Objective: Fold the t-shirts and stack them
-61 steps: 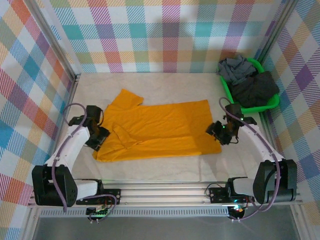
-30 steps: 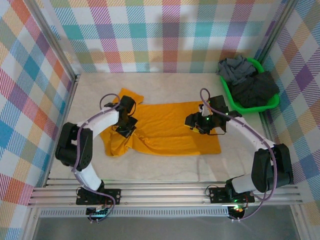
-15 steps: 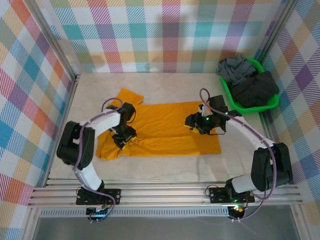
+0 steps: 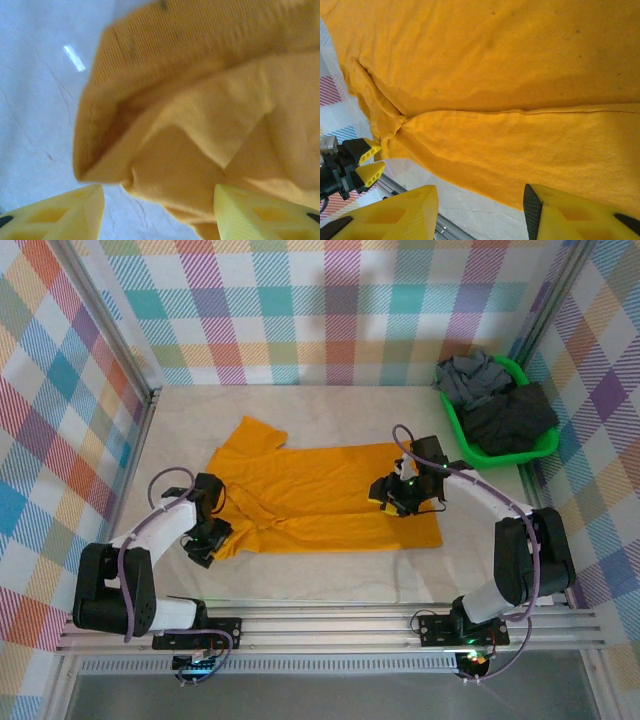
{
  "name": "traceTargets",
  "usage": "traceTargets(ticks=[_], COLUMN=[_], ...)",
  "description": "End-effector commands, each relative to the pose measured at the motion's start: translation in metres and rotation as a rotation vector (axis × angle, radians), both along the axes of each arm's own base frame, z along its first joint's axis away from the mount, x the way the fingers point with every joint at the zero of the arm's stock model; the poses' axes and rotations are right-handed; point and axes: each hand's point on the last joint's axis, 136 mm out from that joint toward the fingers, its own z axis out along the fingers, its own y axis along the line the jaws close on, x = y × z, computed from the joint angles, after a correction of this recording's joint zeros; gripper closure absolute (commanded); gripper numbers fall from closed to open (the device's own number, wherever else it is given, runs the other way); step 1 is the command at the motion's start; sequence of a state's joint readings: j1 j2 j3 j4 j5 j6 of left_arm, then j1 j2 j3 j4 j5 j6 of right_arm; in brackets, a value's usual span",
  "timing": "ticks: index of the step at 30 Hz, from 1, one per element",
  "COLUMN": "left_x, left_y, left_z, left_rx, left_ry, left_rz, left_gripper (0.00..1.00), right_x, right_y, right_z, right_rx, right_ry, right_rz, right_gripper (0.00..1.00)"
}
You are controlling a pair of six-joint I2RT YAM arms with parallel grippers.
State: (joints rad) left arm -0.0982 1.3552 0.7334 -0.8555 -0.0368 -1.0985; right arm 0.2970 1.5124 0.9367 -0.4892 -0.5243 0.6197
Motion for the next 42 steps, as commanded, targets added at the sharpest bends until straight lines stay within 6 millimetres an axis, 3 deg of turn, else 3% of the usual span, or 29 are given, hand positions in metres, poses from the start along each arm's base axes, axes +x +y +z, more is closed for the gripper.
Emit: traceTargets(ticks=[1, 6, 10, 13, 17, 19, 21, 25, 30, 34, 42], left_x=[0.005, -0.020, -0.017, -0.002, 0.006, 0.007, 0.009, 0.030, 0.054, 0.064, 0.063], left_y=[0.022, 0.048, 0.061, 0.064, 0.061, 0.053, 0.033, -0.022, -0.069, -0.086, -0.095], left_z=[-0.005, -0.018, -0.018, -0.005, 0.030, 0.047, 0.054, 0.046, 0.028, 0.020, 0.007], left_rx=[0.046, 0.075, 0.090, 0.100, 0.126, 0.126, 0.056, -0.151, -0.256, -0.269, -0.259], left_ry=[0.008, 0.164, 0.176, 0.137, 0.065, 0.021, -0.036, -0.182, -0.237, -0.222, -0.172], left_rz=[-0.011, -0.020, -0.030, -0.049, -0.055, -0.044, -0.019, 0.037, 0.018, -0.027, -0.058], left_gripper=[0.44, 0.48, 0.48, 0.43, 0.40, 0.39, 0.41, 0.42, 0.43, 0.46, 0.61], right_x=[-0.002, -0.007, -0.009, -0.008, -0.009, -0.009, -0.007, -0.005, -0.002, -0.001, -0.008], right_y=[0.001, -0.002, -0.002, -0.002, -0.002, 0.000, 0.011, 0.028, 0.031, 0.031, 0.025], right_z=[0.004, 0.003, 0.003, 0.005, 0.008, 0.011, 0.023, 0.048, 0.047, 0.047, 0.041], right_rx=[0.001, -0.010, -0.013, -0.011, -0.008, 0.009, 0.086, 0.210, 0.222, 0.216, 0.188], right_ry=[-0.003, 0.004, 0.006, 0.001, -0.010, -0.021, -0.063, -0.143, -0.130, -0.129, -0.116], right_rz=[0.020, 0.013, 0.011, 0.013, 0.020, 0.027, 0.057, 0.113, 0.122, 0.117, 0.111], right_gripper=[0.51, 0.51, 0.51, 0.51, 0.51, 0.51, 0.51, 0.48, 0.49, 0.49, 0.49])
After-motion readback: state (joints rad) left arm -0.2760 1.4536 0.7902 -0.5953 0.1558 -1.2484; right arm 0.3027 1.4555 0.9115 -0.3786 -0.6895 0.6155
